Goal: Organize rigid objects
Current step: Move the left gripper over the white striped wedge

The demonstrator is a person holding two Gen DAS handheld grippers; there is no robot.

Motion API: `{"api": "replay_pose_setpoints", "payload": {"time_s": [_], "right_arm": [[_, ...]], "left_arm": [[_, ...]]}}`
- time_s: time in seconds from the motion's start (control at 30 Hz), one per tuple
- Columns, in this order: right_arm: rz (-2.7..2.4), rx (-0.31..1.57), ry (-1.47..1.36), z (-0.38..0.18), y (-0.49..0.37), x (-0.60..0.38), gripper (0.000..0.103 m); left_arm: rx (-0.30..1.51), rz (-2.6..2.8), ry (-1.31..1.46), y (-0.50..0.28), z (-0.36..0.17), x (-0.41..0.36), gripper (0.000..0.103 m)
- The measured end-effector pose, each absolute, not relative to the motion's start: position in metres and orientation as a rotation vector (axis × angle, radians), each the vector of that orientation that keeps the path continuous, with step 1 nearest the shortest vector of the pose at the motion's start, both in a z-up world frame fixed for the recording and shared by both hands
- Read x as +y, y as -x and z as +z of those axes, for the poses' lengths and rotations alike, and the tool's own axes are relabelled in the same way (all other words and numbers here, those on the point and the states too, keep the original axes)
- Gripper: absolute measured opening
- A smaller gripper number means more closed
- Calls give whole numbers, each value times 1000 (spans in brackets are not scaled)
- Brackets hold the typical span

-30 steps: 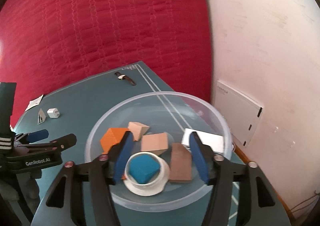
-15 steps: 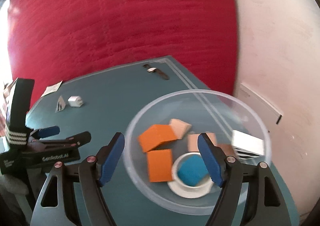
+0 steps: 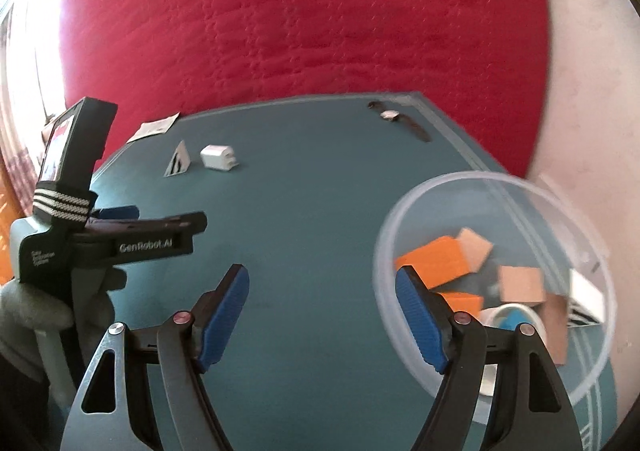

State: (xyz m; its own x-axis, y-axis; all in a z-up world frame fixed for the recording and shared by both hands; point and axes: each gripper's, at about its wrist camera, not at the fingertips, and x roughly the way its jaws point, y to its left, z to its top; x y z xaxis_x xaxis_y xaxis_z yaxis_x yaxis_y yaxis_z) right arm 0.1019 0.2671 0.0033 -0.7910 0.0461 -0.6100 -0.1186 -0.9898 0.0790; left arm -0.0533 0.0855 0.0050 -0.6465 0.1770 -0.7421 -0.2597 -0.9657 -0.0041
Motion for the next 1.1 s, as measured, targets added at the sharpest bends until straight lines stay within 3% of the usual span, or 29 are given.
{"api": "replay_pose_setpoints", "payload": {"time_s": [0.53, 1.1], "right_arm": [[2917, 247, 1129, -20, -76, 245, 77], [2916, 251, 1122, -22, -72, 246, 77]], "left_arm": [[40, 2783, 1302, 123, -1, 22, 102], [128, 2766, 1318, 185, -3, 28, 102]]}}
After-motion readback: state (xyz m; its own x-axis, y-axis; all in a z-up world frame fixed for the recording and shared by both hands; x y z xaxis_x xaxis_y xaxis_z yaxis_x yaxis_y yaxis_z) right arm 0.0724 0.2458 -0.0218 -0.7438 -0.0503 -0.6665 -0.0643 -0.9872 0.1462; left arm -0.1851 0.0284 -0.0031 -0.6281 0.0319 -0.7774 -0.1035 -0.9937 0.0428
